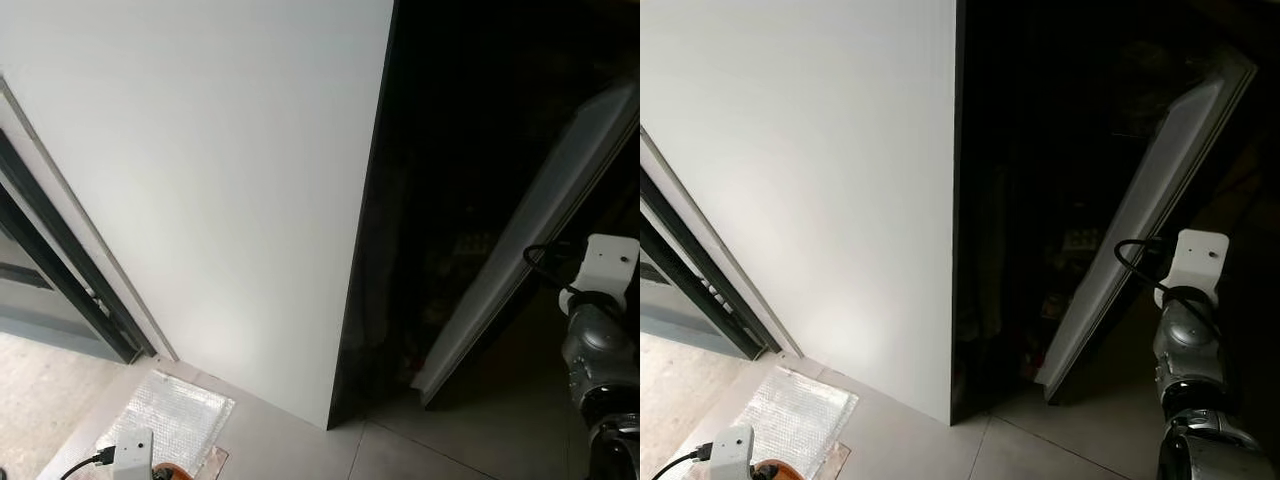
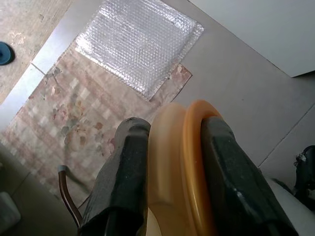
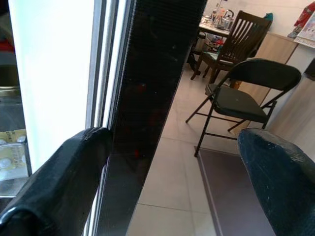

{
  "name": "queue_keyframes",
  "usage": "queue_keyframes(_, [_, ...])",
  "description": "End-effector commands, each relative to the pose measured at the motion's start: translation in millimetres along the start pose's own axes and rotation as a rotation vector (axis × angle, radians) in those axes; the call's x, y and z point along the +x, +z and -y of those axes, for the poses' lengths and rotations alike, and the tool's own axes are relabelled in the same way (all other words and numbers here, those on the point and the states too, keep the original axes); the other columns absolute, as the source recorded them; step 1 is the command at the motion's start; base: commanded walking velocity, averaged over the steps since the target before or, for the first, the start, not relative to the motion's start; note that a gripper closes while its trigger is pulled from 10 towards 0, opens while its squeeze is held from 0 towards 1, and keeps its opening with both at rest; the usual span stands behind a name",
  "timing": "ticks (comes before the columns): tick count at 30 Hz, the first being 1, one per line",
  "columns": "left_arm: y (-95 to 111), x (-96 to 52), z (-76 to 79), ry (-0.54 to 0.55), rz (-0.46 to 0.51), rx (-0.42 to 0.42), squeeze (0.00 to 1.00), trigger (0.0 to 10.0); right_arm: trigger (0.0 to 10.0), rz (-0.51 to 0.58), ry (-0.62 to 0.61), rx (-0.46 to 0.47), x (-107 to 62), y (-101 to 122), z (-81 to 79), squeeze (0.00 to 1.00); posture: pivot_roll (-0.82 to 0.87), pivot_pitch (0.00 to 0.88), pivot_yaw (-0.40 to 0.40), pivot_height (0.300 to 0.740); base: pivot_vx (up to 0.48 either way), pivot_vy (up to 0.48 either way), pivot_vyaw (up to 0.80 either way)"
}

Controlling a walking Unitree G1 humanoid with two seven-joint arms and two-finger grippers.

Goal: Restocking fridge

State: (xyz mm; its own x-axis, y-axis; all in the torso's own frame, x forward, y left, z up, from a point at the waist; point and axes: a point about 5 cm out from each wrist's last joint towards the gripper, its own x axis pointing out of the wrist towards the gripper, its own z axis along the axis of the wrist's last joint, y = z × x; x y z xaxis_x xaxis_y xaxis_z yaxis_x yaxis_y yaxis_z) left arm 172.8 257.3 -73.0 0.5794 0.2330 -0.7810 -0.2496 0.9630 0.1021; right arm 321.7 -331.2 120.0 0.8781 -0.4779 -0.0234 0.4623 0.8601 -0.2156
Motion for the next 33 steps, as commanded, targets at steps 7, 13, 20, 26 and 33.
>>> queue_keyframes(7, [-7.0, -0.4, 10.2, -0.014, -0.025, 0.025, 0.0, 10.0, 10.0, 0.023, -0.207, -0.016, -0.5, 3.7, 53.8, 0.0, -0.2, 0.026, 0.042, 0.74, 0.0, 0.0, 0.0])
queue_keyframes(13, [-6.0, 0.1, 14.5, -0.02, -0.024, 0.031, 0.0, 10.0, 10.0, -0.043, -0.362, -0.047, -16.5, -18.6, 89.8, 0.0, -0.21, 0.03, 0.046, 0.74, 0.0, 0.0, 0.0])
queue_keyframes(20, [-4.2, 0.5, 14.3, -0.02, -0.022, 0.037, 0.0, 10.0, 10.0, -0.21, -0.626, -0.055, -60.4, -62.4, 153.3, 0.0, -0.21, 0.034, 0.044, 0.74, 0.0, 0.0, 0.0])
queue_keyframes(26, [-1.9, 0.6, 8.7, -0.016, -0.018, 0.046, 0.0, 10.0, 10.0, -0.405, -0.541, 0.021, -87.8, -112.9, 128.9, 0.0, -0.21, 0.03, 0.042, 0.74, 0.0, 0.0, 0.0])
queue_keyframes(33, [-1.6, 0.3, 4.7, -0.011, -0.017, 0.034, 0.0, 10.0, 10.0, -0.677, -0.021, 0.101, -121.1, -168.8, 23.1, 0.0, -0.2, 0.02, 0.043, 0.74, 0.0, 0.0, 0.0])
